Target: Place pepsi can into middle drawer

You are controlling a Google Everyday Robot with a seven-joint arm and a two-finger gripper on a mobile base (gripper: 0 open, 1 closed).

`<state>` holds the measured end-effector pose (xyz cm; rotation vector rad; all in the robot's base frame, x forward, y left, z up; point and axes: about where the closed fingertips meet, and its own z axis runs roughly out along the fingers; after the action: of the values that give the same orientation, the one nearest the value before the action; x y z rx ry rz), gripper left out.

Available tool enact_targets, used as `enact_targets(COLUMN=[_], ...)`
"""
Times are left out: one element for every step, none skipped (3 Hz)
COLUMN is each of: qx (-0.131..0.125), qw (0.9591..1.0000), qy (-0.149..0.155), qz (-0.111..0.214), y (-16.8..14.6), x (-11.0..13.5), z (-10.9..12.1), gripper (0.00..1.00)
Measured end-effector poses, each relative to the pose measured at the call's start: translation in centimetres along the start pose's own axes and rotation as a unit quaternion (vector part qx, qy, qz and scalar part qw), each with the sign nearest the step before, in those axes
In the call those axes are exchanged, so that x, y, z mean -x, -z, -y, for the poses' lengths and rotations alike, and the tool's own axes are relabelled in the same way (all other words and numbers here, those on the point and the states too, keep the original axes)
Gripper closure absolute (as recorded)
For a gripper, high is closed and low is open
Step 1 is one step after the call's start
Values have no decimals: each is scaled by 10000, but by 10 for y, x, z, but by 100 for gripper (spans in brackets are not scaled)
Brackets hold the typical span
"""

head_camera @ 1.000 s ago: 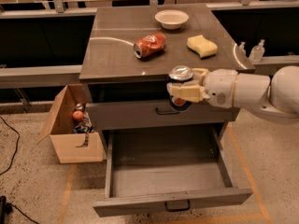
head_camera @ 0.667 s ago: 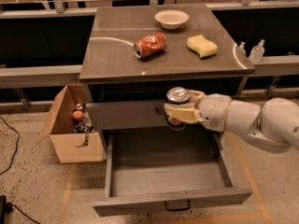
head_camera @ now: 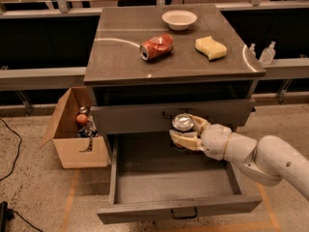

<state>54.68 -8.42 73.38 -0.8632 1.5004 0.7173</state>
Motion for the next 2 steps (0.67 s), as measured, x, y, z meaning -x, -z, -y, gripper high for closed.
enact_targets(qx=[76,69], qw=[9999,9999], qy=[-112,-104], qz=[-34,-38], y=[-12,-12], x=[-51,-53], z=[-5,-6], gripper=[100,100])
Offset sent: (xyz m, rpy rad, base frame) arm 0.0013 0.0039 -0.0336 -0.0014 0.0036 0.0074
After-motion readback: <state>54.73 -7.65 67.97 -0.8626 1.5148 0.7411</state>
